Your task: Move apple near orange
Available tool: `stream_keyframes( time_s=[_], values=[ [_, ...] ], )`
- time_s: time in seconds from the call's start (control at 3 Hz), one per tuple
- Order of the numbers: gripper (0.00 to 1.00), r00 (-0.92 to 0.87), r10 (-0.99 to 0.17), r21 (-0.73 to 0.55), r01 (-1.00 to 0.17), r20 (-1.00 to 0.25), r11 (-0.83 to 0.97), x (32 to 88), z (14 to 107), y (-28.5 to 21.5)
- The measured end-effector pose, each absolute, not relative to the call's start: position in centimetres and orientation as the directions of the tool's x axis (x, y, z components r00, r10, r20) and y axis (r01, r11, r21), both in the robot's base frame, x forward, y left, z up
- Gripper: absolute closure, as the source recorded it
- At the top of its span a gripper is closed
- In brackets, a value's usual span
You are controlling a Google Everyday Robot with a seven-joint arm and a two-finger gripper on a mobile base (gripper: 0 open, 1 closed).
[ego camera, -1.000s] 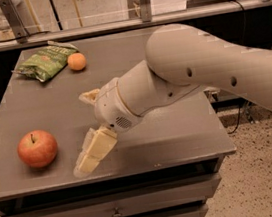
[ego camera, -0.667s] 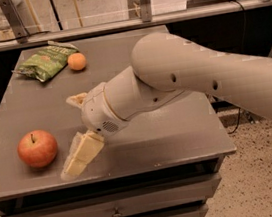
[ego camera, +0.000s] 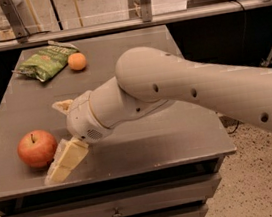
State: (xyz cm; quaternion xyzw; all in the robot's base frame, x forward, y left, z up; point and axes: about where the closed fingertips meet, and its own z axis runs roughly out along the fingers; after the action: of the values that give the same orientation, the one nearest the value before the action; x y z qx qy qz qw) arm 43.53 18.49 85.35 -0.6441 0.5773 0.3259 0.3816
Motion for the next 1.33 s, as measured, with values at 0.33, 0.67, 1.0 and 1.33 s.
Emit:
stream_keyframes(
  time_s=[0.33, 0.67, 1.0, 1.33],
  values=[
    [0.0, 0.114, -0.48, -0.104, -0.993, -0.87, -0.048, 43.5, 84.5, 20.0],
    [0.18, 0.097, -0.459, -0.092, -0.995, -0.883, -0.032, 43.6, 84.0, 20.9],
    [0.41, 0.073, -0.433, -0.079, -0.997, -0.898, -0.004, 43.8, 83.7, 21.2],
    [0.65, 0.06, -0.421, -0.077, -0.997, -0.905, 0.022, 44.4, 84.2, 20.7]
  ],
)
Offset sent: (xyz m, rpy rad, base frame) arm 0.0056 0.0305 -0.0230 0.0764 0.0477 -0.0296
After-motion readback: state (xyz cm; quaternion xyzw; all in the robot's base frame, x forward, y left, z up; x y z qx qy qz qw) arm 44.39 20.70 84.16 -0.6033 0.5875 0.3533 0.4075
